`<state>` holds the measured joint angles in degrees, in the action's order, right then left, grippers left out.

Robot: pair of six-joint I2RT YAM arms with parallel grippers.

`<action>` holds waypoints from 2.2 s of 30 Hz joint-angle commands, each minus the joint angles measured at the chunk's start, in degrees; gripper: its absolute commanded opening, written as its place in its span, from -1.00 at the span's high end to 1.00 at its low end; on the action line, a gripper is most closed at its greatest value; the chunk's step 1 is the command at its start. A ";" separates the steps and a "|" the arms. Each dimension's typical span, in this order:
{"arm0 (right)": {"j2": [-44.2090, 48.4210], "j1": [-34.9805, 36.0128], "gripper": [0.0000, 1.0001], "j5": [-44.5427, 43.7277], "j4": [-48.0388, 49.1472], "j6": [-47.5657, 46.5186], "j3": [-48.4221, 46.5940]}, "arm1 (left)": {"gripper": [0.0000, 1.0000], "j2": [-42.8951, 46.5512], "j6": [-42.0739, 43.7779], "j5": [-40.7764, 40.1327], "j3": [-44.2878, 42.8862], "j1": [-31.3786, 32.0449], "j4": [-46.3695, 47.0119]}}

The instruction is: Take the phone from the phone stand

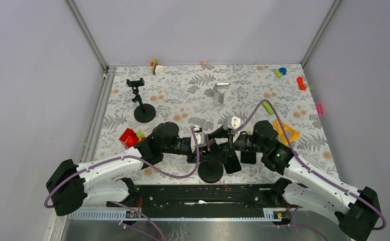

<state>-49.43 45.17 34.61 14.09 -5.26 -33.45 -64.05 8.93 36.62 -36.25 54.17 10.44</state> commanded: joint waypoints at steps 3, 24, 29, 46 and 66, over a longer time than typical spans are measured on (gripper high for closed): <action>-4.82 -4.31 1.00 -5.00 3.89 -3.96 0.95 | 1.00 0.73 -1.72 8.16 0.28 4.68 4.81; -3.85 -5.26 1.00 -7.20 6.00 -0.27 4.95 | 1.00 1.80 -4.55 -4.54 2.35 5.62 8.09; -5.10 -5.21 1.00 -4.60 8.21 1.59 5.61 | 1.00 0.50 -4.53 -4.36 0.82 5.42 7.01; -4.64 -5.26 1.00 -4.59 8.00 1.45 5.83 | 1.00 0.80 -2.62 -2.30 -0.24 4.45 5.21; -4.85 -5.61 1.00 -12.63 2.43 -0.36 3.13 | 1.00 -0.54 -1.47 1.51 -2.52 5.08 1.32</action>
<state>-51.20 41.01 39.55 22.41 -0.05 -30.44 -63.86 8.03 31.57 -35.75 55.77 11.53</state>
